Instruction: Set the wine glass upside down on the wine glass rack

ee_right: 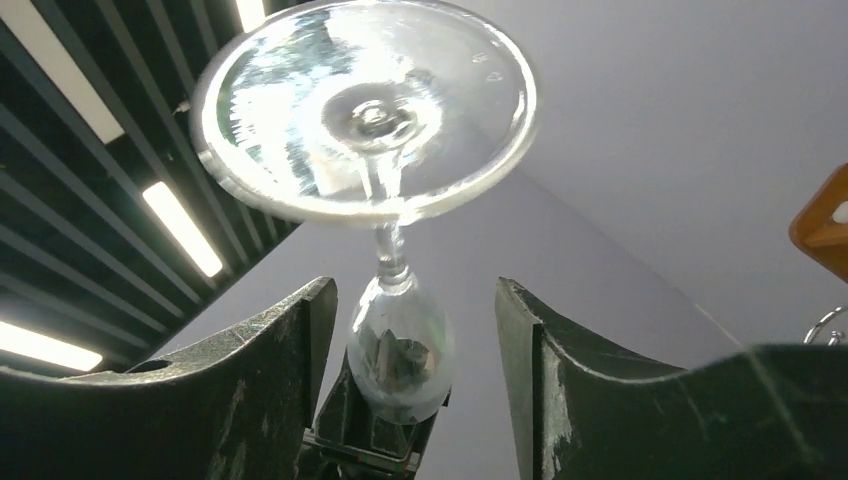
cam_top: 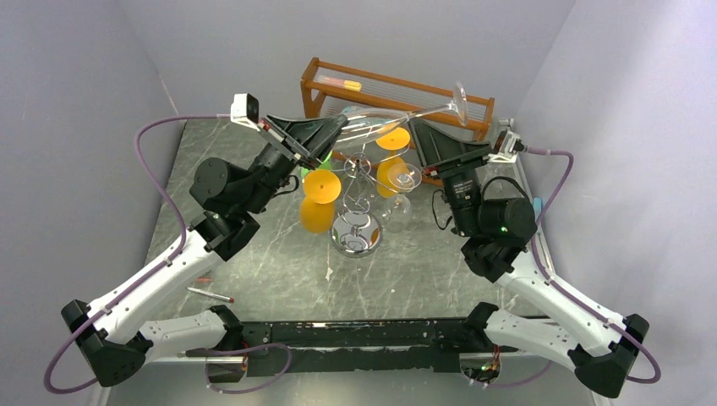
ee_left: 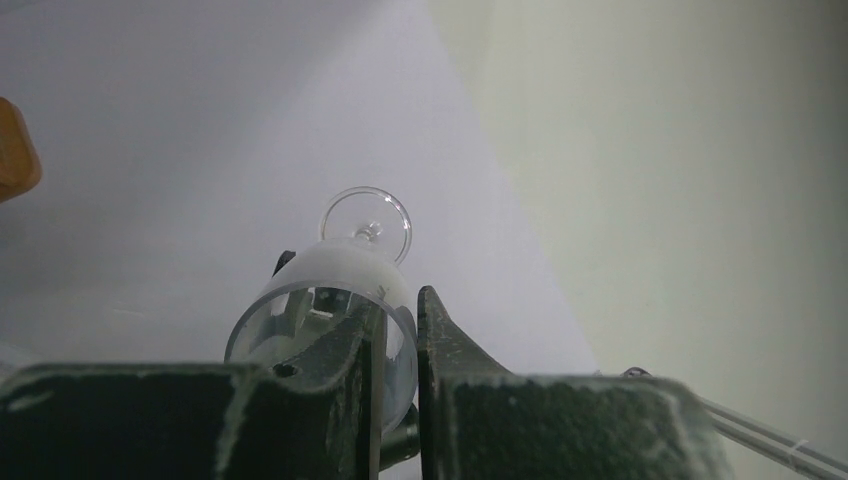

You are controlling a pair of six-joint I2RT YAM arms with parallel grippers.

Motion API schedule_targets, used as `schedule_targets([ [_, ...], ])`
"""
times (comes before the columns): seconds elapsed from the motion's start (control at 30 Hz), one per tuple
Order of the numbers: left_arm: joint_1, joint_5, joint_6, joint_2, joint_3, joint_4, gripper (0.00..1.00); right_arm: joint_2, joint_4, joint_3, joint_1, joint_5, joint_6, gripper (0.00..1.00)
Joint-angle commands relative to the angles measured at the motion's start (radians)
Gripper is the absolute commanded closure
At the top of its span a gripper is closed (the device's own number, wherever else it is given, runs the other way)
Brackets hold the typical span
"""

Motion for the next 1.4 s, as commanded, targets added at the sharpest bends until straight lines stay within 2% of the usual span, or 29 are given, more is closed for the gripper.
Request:
schedule_targets([
  [0.0, -0.033, 0.015, -0.044, -0.015, -0.013, 0.079, 0.95, 0.016, 0.032, 0.035, 0.008, -0.007, 0.017, 0.40],
  [0.27, -0.078, 0.026, -0.049, -0.021, -0.018, 0.079, 0.95, 0.035, 0.044, 0.058, 0.009, 0.011, 0.041, 0.46],
  [0.4, -0.114, 0.005, -0.023, -0.043, -0.040, 0.075, 0.95, 0.032, 0.053, 0.056, 0.009, 0.013, 0.047, 0.54],
  [0.6, -0.141, -0.003, -0.013, -0.064, -0.082, 0.086, 0.95, 0.024, 0.002, 0.050, 0.009, 0.041, 0.089, 0.74],
  [0.73, -0.145, -0.003, 0.010, -0.071, -0.078, 0.059, 0.93, 0.009, -0.008, 0.048, 0.009, 0.049, 0.086, 0.97],
  [0.77, -0.146, -0.003, 0.022, -0.073, -0.073, 0.045, 0.90, 0.004, -0.011, 0.048, 0.008, 0.052, 0.087, 1.00],
  [0.83, -0.146, -0.003, 0.026, -0.079, -0.076, 0.021, 0.82, -0.005, -0.034, 0.054, 0.009, 0.061, 0.099, 1.00],
  [0.93, -0.146, -0.030, 0.028, -0.098, -0.095, 0.009, 0.66, -0.017, -0.071, 0.068, 0.009, 0.062, 0.105, 1.00],
  [1.07, -0.147, -0.047, 0.061, -0.140, -0.100, -0.099, 0.37, -0.043, -0.132, 0.092, 0.008, 0.057, 0.105, 1.00],
  [1.17, -0.146, -0.065, 0.110, -0.189, -0.103, -0.217, 0.21, -0.074, -0.191, 0.106, 0.009, 0.048, 0.099, 1.00],
  [1.27, -0.147, -0.074, 0.152, -0.235, -0.112, -0.280, 0.10, -0.107, -0.277, 0.113, 0.009, 0.041, 0.095, 1.00],
  [1.37, -0.146, -0.073, 0.228, -0.261, -0.093, -0.324, 0.06, -0.138, -0.359, 0.112, 0.008, 0.025, 0.093, 1.00],
])
